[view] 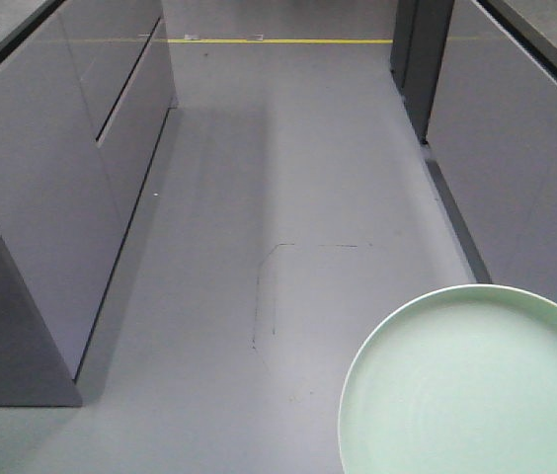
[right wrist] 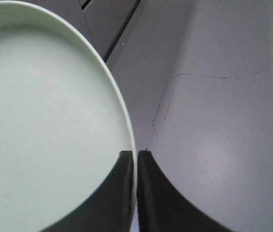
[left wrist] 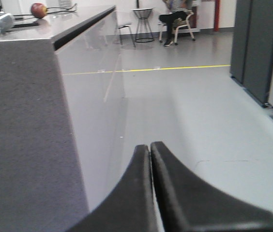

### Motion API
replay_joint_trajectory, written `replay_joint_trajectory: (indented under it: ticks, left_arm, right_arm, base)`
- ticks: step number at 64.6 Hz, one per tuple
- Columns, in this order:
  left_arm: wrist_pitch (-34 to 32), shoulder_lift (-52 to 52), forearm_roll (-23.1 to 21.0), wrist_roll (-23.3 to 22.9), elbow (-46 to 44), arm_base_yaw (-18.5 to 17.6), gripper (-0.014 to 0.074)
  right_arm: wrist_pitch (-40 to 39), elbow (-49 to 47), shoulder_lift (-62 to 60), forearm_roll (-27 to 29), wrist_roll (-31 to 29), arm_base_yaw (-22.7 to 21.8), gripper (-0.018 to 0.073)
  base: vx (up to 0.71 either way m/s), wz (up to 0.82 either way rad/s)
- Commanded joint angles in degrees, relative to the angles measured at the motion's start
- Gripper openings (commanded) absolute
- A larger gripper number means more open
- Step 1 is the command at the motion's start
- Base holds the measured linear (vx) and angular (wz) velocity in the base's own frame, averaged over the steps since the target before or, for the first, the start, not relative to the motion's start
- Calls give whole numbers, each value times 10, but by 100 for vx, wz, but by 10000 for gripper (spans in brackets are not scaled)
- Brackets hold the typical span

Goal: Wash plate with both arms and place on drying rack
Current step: 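Hold the plate in the right gripper while the base turns away, then hold the plate in the right gripper while driving down the aisle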

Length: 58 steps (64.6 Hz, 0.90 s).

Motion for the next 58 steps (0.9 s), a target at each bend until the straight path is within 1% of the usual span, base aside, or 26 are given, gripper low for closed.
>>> replay_joint_trajectory:
  ticks: [1,26,58]
  left_arm:
    - [-45,-9,-1,-4,-17,1,-6]
    - [-45,-9,-1,-4,-17,1,-6]
    - [-45,-9,-1,-4,-17,1,-6]
  right_arm:
    - [-45,-14,5,8,0,-2,-1]
    - [-45,-14,5,8,0,-2,-1]
    - [-45,-14,5,8,0,-2,-1]
  base:
    - [11,37]
    - [11,26]
    - [13,5]
